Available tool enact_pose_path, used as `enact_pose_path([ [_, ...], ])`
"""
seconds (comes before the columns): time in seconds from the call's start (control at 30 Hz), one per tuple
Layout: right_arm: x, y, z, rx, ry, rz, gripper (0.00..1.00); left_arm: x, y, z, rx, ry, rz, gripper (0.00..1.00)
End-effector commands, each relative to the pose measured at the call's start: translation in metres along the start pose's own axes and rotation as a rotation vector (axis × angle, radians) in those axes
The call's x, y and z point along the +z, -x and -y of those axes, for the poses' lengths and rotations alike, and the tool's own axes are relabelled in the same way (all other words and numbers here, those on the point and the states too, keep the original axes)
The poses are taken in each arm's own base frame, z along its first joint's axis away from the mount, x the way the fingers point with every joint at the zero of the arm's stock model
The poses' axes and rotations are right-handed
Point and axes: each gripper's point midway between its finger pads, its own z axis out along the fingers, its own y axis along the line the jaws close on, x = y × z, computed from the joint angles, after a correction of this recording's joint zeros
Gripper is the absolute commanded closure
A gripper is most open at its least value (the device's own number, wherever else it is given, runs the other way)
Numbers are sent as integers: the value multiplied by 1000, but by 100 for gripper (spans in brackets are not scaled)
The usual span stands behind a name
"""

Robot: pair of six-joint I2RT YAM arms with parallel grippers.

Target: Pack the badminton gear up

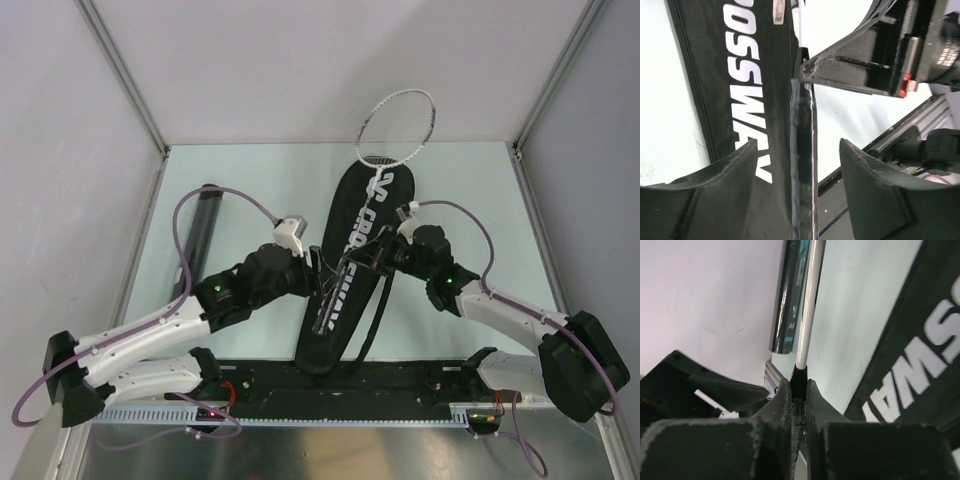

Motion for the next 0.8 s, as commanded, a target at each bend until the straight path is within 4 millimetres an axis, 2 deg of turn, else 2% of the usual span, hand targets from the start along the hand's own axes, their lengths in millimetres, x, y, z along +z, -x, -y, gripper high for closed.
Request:
enact_pose_path([
  [0.0, -21, 25, -9, -51, 44, 74, 100, -21, 22, 14, 20, -87, 103, 28],
  [0.13, -48, 32, 18, -49, -51, 97, 100, -26, 17, 7, 55, -89, 105, 24],
  [0.27, -81, 22, 50, -32, -170, 104, 100, -14, -2, -4, 87, -53, 48, 25],
  [0.33, -98, 14, 66, -12, -231, 107, 100, -3, -12, -8, 106, -31, 5, 26],
  [0.53, -142, -4, 93, 8, -357, 137, 100, 35, -31, -3, 248, 38, -80, 26],
  [0.67, -161, -8, 101, 9, -405, 174, 100, 61, -52, 7, 337, 45, -137, 25],
  [0.77, -168, -12, 105, 13, -421, 176, 100, 81, -72, 12, 388, 49, -183, 25],
])
